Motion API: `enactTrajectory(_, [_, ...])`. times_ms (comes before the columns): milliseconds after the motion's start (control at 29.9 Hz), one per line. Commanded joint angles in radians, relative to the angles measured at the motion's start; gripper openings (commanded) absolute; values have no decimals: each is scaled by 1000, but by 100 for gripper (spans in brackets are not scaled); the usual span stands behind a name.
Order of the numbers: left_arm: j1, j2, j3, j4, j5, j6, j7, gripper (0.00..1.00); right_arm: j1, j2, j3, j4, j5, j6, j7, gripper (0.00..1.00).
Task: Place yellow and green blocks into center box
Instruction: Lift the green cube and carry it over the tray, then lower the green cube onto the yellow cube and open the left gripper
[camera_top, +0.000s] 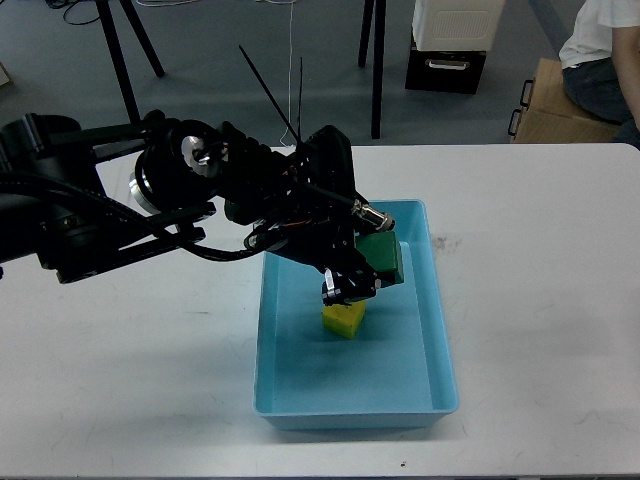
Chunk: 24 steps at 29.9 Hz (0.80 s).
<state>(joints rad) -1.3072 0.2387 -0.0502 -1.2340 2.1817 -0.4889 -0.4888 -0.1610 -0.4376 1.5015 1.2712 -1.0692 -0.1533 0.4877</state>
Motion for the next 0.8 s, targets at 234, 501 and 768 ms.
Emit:
enactTrajectory(234, [95,-38,4,70,0,0,0,27,0,4,0,-1,0,0,0,98])
enactTrajectory(501, [100,-38,16,88,0,0,0,42,1,5,0,-1,0,-9,0,98])
enactTrajectory(768, [105,-29,33,100,0,0,0,45,0,7,-1,-1,0,-9,0,98])
